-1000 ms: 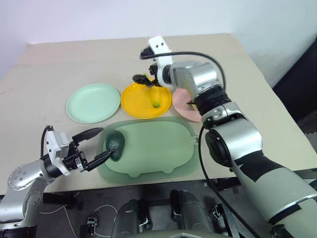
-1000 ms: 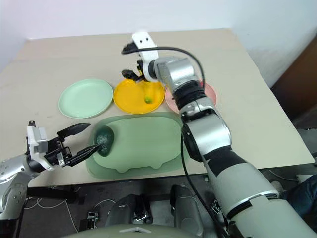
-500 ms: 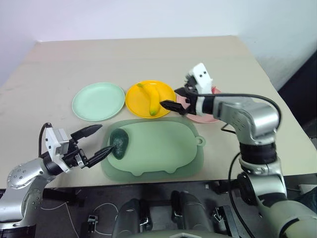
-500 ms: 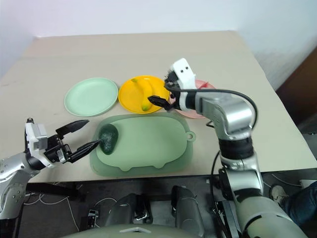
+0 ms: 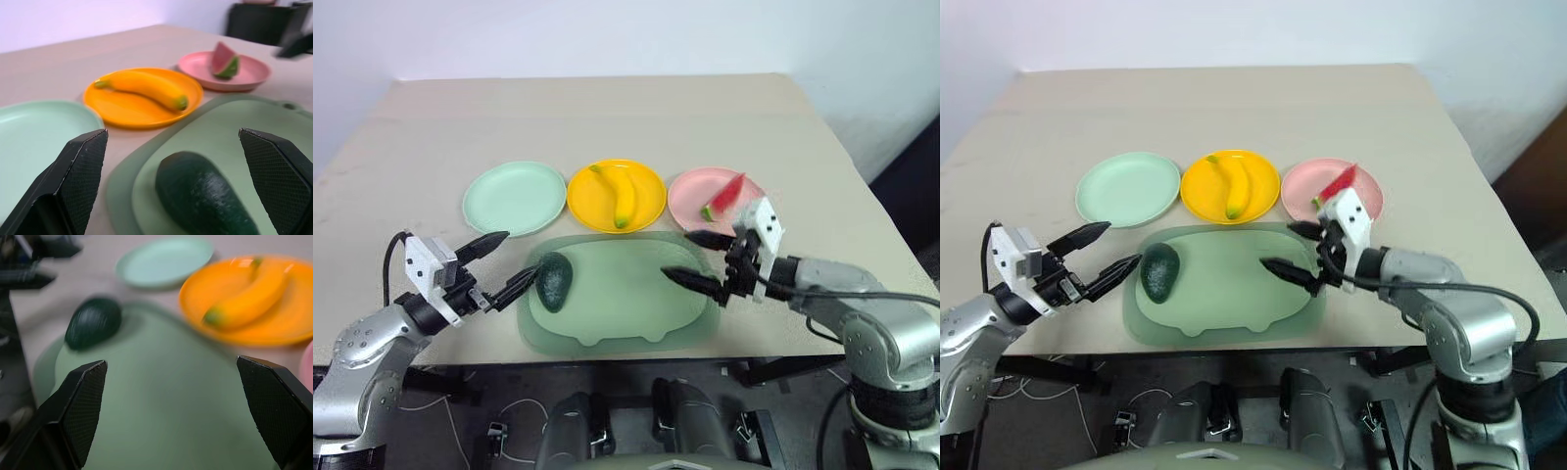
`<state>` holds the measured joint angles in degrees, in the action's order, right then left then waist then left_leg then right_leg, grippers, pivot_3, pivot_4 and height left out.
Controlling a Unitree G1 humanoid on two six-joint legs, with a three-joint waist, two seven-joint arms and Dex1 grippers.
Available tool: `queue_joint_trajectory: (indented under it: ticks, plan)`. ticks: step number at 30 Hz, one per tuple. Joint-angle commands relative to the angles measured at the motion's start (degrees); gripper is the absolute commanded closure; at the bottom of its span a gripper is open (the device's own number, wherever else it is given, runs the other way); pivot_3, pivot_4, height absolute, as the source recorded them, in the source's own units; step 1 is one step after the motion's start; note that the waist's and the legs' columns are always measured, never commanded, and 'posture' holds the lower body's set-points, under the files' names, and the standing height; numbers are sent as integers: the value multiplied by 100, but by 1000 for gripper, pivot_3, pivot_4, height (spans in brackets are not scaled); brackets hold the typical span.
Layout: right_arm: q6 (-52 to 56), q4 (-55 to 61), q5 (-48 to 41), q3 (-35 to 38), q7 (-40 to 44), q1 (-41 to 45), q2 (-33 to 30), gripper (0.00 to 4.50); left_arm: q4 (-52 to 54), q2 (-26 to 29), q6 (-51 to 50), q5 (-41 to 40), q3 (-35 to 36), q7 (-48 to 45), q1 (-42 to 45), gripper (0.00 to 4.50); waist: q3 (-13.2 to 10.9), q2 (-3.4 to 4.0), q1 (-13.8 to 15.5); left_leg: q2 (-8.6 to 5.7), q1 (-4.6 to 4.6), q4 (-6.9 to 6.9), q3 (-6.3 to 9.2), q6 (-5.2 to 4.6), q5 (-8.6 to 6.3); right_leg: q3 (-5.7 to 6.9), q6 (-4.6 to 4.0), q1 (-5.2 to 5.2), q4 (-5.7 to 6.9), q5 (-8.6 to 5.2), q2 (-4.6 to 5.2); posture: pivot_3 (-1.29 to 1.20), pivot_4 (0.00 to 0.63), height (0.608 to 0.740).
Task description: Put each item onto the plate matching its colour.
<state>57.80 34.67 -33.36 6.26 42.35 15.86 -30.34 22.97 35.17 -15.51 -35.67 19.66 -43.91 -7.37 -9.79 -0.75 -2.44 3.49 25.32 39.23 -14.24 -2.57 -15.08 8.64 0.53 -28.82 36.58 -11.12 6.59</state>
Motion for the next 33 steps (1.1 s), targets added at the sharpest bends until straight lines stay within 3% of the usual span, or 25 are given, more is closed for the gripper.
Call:
queue_joint_trajectory:
  ticks: [1,8,16,26,33]
  plan:
    - [-396,283,-312,90,52,17,36,35,328,-20,-148,-18,92,274,-49,0,0,0,0,0,0,0,0,0,0,0,-2,4,-7,1,-2,0,150,696]
    - [-960,391,-725,16,516,-182,-157,35,624,-163,-370,197,45,902,-121,0,0,-1,19,1,-1,-6,9,-10,-6,8,-6,26,-43,5,-8,0,150,696]
    - [-1608,419,-507,-397,697,-363,-480,35,23,-48,-615,-98,321,639,-118,0,0,-1,21,2,-3,-6,13,-11,-7,11,-6,26,-46,4,-10,0,150,696]
    - [-1999,55,-155,-690,327,-147,-382,35,882,-731,-1004,47,-816,1265,59,0,0,-3,50,2,-2,-6,14,-11,-7,12,-7,30,-50,5,-7,0,150,696]
    - [-2086,-110,-26,-744,223,4,-374,35,351,-867,-990,240,-1147,1292,346,0,0,-3,44,1,-4,-5,15,-10,-6,12,-7,30,-45,5,-9,0,150,696]
